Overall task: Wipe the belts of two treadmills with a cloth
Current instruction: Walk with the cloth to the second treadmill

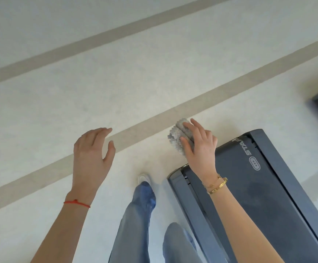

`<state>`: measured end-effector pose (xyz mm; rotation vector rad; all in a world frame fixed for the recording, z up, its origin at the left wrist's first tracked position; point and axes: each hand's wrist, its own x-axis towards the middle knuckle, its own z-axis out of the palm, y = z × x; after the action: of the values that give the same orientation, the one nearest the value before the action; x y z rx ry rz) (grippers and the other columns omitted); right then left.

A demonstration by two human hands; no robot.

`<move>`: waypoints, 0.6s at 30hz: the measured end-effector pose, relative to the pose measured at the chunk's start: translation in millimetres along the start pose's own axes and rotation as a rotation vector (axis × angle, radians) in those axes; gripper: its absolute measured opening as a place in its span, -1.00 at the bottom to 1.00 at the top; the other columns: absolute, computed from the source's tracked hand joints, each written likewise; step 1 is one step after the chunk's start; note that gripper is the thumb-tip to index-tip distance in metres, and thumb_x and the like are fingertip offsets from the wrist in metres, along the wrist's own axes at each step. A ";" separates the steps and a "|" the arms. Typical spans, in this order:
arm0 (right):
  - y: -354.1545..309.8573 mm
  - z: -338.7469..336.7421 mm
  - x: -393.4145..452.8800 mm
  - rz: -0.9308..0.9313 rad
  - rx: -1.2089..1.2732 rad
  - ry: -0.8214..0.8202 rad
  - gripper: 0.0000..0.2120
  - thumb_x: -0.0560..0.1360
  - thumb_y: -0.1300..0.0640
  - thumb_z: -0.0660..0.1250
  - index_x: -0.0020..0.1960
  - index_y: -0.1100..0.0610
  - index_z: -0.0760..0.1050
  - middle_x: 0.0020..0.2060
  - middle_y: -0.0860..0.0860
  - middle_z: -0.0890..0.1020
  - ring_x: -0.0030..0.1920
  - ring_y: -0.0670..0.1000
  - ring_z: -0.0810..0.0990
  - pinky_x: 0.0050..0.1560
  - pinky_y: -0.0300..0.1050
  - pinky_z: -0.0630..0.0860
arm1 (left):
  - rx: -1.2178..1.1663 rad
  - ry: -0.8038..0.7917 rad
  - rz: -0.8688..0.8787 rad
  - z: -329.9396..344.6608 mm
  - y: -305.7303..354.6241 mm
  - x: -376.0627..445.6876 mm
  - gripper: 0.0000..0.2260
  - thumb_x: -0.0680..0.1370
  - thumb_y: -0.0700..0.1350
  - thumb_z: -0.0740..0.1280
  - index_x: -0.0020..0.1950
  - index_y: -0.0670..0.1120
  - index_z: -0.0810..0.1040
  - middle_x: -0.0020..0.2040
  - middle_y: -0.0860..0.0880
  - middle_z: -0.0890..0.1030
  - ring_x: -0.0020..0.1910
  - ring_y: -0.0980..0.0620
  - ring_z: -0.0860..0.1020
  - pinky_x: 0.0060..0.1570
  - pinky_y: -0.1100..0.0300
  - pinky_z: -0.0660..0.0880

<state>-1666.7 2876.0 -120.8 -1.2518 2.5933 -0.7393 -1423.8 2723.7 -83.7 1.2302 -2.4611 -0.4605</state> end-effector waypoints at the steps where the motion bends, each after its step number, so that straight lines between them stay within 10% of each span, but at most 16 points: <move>1: -12.7 -13.8 9.9 -0.001 0.000 0.015 -0.65 0.59 0.03 0.30 0.36 0.01 0.45 0.43 -0.04 0.43 0.16 0.08 0.46 0.18 -0.10 0.20 | 0.003 0.000 0.018 -16.9 4.1 12.2 -0.70 0.59 -0.14 0.25 0.28 -0.18 0.59 0.20 -0.14 0.63 0.20 -0.23 0.56 0.24 -0.19 0.46; 18: -41.5 -147.8 100.4 0.160 0.019 0.241 -0.66 0.60 0.01 0.30 0.36 0.00 0.44 0.44 -0.06 0.41 0.18 0.07 0.44 0.17 -0.16 0.14 | -0.082 -0.068 0.222 -87.4 96.2 164.6 -0.76 0.58 -0.22 0.35 0.24 -0.15 0.62 0.15 -0.10 0.65 0.15 -0.18 0.58 0.17 -0.12 0.50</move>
<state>-1754.2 2830.0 33.8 -0.9891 2.8266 -0.9318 -1544.5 2633.7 62.4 0.9108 -2.5696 -0.5425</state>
